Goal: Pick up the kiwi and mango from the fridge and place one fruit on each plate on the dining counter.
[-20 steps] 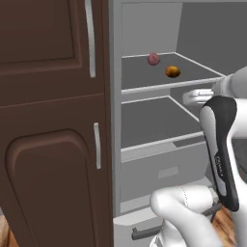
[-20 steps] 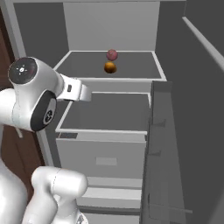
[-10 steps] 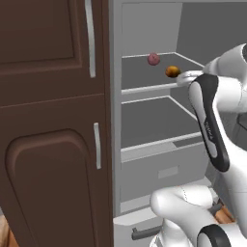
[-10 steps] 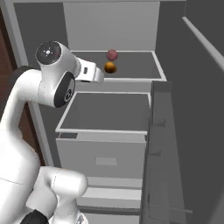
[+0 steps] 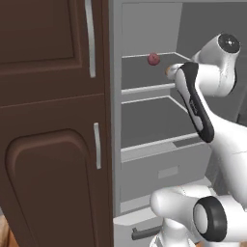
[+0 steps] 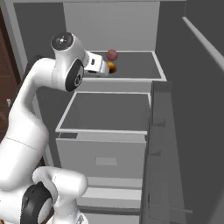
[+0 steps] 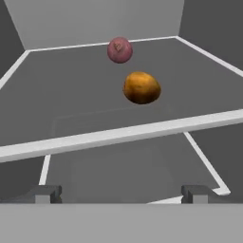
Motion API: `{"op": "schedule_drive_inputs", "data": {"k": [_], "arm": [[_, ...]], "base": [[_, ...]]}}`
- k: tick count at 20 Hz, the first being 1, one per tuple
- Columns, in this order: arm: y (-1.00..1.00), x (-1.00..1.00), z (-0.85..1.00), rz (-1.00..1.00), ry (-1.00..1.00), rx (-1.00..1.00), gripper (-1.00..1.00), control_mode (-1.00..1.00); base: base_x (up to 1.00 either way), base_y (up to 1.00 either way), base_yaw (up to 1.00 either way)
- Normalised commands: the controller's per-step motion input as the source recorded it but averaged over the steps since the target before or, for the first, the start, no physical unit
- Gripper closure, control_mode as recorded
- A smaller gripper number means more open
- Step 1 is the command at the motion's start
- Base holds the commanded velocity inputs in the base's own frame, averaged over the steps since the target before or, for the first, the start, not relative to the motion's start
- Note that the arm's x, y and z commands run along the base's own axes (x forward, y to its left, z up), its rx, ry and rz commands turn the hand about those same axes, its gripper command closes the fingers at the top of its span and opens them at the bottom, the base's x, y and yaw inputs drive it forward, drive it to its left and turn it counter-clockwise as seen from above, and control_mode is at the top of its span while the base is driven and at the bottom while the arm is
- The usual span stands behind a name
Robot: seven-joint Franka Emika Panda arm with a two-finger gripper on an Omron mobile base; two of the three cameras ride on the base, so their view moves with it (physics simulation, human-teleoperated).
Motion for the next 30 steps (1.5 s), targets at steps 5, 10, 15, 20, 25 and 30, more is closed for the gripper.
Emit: {"op": "schedule_drive_inputs", "data": {"k": [5,10,15,20,25,30], "arm": [[-0.08,0.48,0.00,-0.02,0.08,0.00,-1.00,-1.00],[-0.07,0.47,-0.05,-0.03,0.07,0.00,-1.00,-1.00],[-0.05,0.44,-0.10,-0.03,0.06,0.00,-1.00,-1.00],[-0.08,0.45,-0.11,-0.03,0.08,0.00,-1.00,-1.00],[-0.12,0.42,-0.12,-0.05,0.09,0.00,-1.00,-1.00],[-0.12,0.38,-0.13,-0.05,0.09,0.00,-1.00,-1.00]], "base": [[0.00,0.00,0.00],[0.00,0.00,0.00],[0.00,0.00,0.00],[0.00,0.00,0.00],[0.00,0.00,0.00],[0.00,0.00,0.00]]}}
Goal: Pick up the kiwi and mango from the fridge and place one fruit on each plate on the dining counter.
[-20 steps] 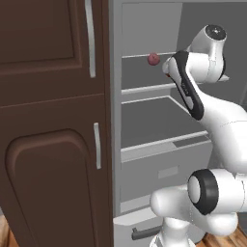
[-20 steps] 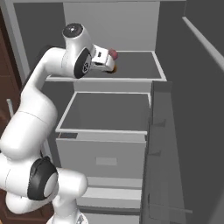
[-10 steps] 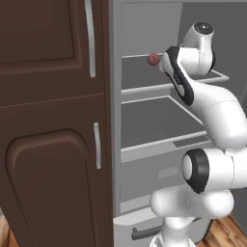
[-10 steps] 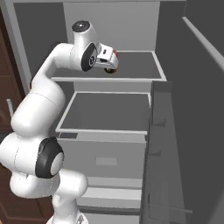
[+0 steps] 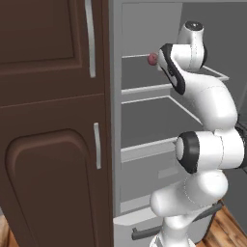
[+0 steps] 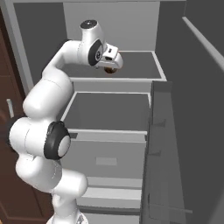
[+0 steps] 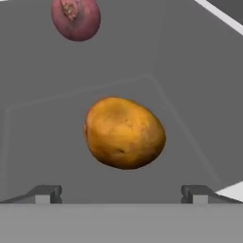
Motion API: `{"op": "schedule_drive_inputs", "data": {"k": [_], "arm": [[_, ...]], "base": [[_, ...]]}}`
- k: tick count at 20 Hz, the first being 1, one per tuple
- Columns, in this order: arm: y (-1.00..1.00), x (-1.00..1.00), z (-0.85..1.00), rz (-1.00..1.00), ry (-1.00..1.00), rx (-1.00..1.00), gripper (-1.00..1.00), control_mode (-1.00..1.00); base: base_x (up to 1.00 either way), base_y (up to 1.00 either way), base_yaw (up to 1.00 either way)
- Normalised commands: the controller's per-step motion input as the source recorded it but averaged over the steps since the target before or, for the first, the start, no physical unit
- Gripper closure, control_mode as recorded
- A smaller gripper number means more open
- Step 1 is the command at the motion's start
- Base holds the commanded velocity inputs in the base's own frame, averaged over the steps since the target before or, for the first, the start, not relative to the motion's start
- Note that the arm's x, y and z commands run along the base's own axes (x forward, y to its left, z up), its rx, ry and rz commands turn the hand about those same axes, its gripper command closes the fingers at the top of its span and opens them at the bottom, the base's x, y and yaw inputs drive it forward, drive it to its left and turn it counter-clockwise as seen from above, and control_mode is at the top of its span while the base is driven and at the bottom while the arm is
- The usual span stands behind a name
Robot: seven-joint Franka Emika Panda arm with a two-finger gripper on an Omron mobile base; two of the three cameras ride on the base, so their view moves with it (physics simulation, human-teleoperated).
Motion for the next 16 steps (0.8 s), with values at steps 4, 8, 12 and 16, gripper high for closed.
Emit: {"op": "schedule_drive_inputs", "data": {"k": [4,8,12,16], "arm": [[-0.12,0.45,-0.12,-0.05,0.07,0.00,-1.00,-1.00],[-0.07,0.51,-0.09,-0.04,0.05,0.00,-1.00,-1.00],[0.00,0.35,-0.09,-0.01,0.05,0.00,-1.00,-1.00],[0.00,0.16,-0.12,0.00,0.06,0.00,-1.00,-1.00]], "base": [[0.00,0.00,0.00],[0.00,0.00,0.00],[0.00,0.00,0.00],[0.00,0.00,0.00]]}}
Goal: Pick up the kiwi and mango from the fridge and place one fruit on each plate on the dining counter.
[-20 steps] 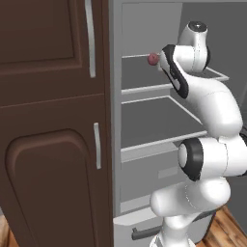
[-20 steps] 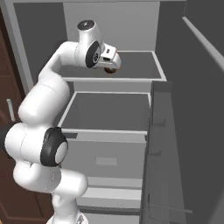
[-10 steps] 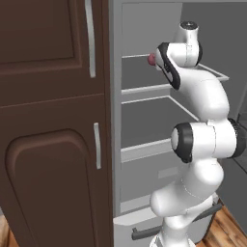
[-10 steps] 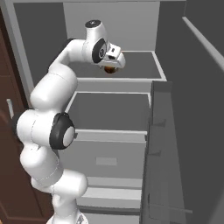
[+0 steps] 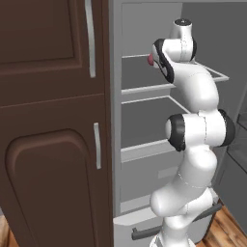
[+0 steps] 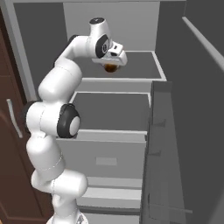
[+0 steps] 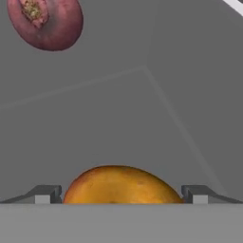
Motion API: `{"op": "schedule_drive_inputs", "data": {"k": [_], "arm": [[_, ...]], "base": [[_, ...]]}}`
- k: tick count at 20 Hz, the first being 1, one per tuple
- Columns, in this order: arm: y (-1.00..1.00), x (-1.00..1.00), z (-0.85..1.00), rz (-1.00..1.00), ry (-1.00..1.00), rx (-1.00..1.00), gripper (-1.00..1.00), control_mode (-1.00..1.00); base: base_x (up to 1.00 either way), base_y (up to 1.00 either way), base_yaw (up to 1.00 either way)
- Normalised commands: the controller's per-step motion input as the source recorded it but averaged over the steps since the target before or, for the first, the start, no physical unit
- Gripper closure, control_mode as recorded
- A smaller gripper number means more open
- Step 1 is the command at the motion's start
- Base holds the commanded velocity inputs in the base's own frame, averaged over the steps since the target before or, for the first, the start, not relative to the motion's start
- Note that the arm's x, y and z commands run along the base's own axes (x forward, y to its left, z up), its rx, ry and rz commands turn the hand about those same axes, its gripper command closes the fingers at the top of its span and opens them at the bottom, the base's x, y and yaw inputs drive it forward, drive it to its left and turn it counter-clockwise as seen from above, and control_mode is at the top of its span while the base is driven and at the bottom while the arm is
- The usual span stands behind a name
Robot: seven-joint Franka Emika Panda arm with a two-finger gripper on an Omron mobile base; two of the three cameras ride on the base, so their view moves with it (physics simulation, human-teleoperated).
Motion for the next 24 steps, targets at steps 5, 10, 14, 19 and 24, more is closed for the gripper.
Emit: {"op": "schedule_drive_inputs", "data": {"k": [5,10,14,19,24], "arm": [[0.00,-0.03,-0.21,0.00,0.02,0.00,-1.00,-1.00],[0.00,-0.10,-0.23,0.00,0.00,0.00,-1.00,-1.00],[0.00,-0.05,-0.25,0.00,0.01,0.00,-1.00,-1.00],[0.00,0.00,-0.33,0.00,0.06,0.00,1.00,-1.00],[0.00,-0.02,-0.20,0.00,0.00,0.00,1.00,-1.00]], "base": [[0.00,0.00,0.00],[0.00,0.00,0.00],[0.00,0.00,0.00],[0.00,0.00,0.00],[0.00,0.00,0.00]]}}
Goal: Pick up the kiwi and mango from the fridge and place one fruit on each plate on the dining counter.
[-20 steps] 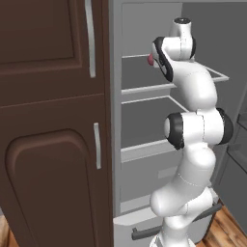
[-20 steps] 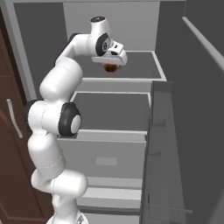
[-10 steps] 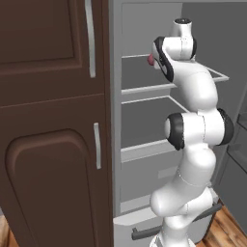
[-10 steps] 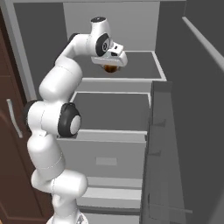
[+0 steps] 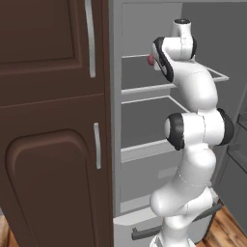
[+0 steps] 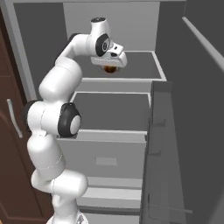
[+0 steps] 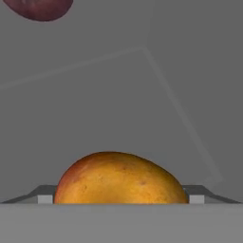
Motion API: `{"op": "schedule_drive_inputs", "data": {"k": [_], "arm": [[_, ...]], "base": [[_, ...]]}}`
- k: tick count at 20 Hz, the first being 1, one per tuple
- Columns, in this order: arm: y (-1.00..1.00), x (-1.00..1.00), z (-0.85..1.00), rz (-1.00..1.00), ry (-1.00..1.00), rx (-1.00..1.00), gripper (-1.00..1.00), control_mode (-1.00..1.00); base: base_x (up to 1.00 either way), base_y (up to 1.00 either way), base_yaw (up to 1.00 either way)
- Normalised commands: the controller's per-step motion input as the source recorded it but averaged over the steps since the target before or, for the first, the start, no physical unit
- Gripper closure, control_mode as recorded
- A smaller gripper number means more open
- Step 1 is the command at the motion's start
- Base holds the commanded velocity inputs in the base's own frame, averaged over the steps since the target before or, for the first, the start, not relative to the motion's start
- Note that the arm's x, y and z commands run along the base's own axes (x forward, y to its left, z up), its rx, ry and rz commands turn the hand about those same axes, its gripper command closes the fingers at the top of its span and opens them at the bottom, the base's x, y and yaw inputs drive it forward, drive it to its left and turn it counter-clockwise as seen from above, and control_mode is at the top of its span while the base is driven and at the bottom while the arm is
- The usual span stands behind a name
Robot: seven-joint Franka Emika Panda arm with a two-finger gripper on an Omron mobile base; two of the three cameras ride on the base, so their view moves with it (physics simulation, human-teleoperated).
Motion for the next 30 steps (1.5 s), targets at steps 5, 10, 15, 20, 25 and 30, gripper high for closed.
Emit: {"op": "schedule_drive_inputs", "data": {"k": [5,10,15,20,25,30], "arm": [[0.00,-0.79,0.00,0.01,-0.29,0.00,1.00,-1.00],[0.00,-1.00,0.00,0.00,-0.33,0.01,1.00,-1.00],[0.00,-1.00,0.08,0.00,-0.23,0.01,1.00,-1.00],[0.00,-1.00,0.34,0.00,-0.14,0.03,1.00,-1.00],[0.00,-1.00,0.43,-0.05,0.00,0.09,1.00,-1.00],[0.00,-0.79,0.35,-0.02,0.00,0.04,1.00,-1.00]], "base": [[0.00,0.00,0.00],[0.00,0.00,0.00],[0.00,0.00,0.00],[0.00,0.00,0.00],[0.00,0.00,0.00],[0.00,0.00,0.00]]}}
